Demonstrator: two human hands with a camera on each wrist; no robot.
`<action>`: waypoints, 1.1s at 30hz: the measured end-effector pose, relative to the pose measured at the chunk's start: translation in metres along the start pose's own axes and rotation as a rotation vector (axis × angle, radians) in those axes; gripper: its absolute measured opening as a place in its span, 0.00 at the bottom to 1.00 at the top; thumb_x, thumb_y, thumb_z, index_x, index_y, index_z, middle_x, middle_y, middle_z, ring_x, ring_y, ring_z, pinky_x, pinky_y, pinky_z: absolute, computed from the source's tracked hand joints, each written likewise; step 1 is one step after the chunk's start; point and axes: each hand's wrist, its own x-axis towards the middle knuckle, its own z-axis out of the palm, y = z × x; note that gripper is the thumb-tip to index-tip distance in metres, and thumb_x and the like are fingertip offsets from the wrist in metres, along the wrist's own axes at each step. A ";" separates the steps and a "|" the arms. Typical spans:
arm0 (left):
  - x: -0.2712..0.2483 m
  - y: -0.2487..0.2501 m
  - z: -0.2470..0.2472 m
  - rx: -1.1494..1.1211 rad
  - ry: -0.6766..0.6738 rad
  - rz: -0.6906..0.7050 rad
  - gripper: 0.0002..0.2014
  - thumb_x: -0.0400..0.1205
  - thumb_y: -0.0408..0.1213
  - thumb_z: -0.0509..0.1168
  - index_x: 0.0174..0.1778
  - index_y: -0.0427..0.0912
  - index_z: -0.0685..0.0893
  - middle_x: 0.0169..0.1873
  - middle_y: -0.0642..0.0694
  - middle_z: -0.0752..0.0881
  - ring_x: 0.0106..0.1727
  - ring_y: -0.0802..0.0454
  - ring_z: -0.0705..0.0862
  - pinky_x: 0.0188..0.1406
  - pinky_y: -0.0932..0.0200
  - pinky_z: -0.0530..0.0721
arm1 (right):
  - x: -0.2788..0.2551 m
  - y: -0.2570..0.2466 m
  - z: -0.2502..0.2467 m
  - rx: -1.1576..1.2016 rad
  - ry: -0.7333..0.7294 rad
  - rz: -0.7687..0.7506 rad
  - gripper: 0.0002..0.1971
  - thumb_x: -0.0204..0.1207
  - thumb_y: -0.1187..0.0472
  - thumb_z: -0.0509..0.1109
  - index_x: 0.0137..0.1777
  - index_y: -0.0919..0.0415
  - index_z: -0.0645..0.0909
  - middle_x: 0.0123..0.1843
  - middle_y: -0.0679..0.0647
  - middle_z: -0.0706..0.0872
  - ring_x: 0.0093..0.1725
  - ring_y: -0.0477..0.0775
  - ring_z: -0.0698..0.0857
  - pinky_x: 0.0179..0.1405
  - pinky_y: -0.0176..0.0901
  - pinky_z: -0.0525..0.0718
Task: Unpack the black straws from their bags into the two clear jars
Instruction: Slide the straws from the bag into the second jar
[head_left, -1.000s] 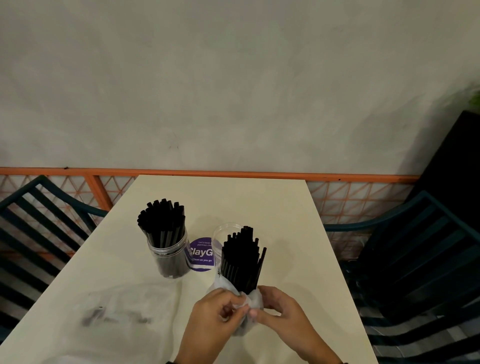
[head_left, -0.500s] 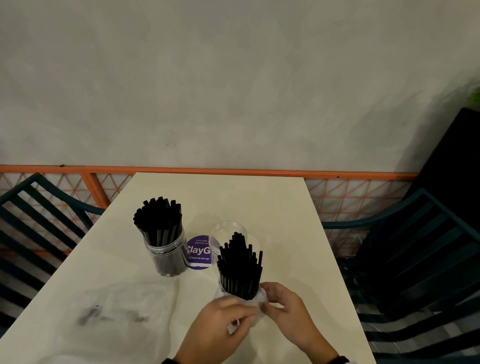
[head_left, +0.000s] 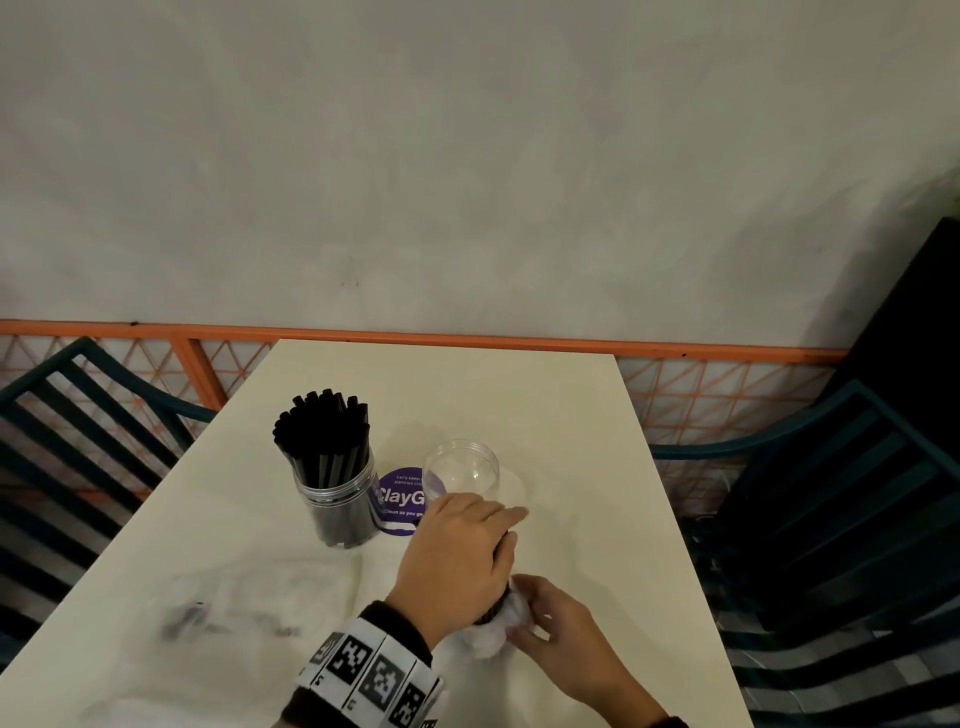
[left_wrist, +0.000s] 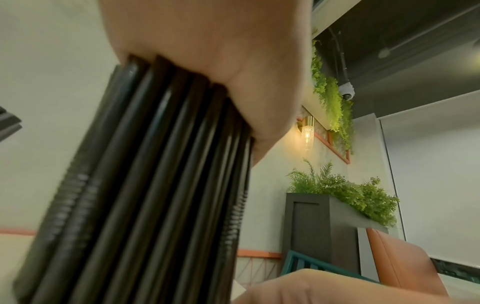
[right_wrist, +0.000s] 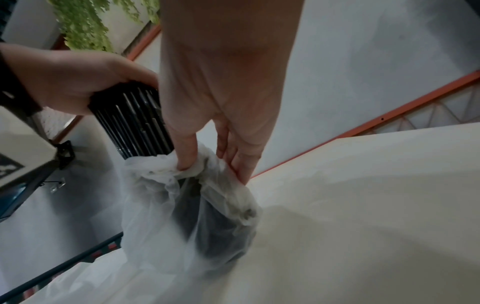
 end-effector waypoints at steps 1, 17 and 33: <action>0.001 0.000 -0.001 -0.063 -0.001 0.003 0.16 0.77 0.43 0.55 0.54 0.54 0.85 0.45 0.57 0.90 0.47 0.57 0.86 0.51 0.60 0.81 | 0.001 0.001 -0.001 0.019 -0.013 0.018 0.20 0.69 0.55 0.71 0.56 0.33 0.70 0.58 0.44 0.85 0.57 0.48 0.84 0.59 0.42 0.83; -0.003 0.009 0.019 -0.168 0.127 -0.070 0.14 0.76 0.47 0.60 0.53 0.50 0.87 0.61 0.42 0.85 0.66 0.46 0.80 0.71 0.66 0.61 | 0.001 0.009 0.000 -0.065 -0.002 -0.017 0.16 0.78 0.61 0.64 0.65 0.47 0.74 0.53 0.48 0.83 0.55 0.45 0.83 0.55 0.29 0.79; -0.005 -0.022 0.005 -0.293 0.129 0.108 0.18 0.80 0.43 0.58 0.65 0.52 0.80 0.59 0.51 0.84 0.63 0.57 0.76 0.68 0.66 0.68 | -0.008 0.006 0.008 0.261 0.319 0.132 0.14 0.70 0.62 0.75 0.49 0.41 0.83 0.49 0.41 0.91 0.54 0.44 0.86 0.51 0.26 0.80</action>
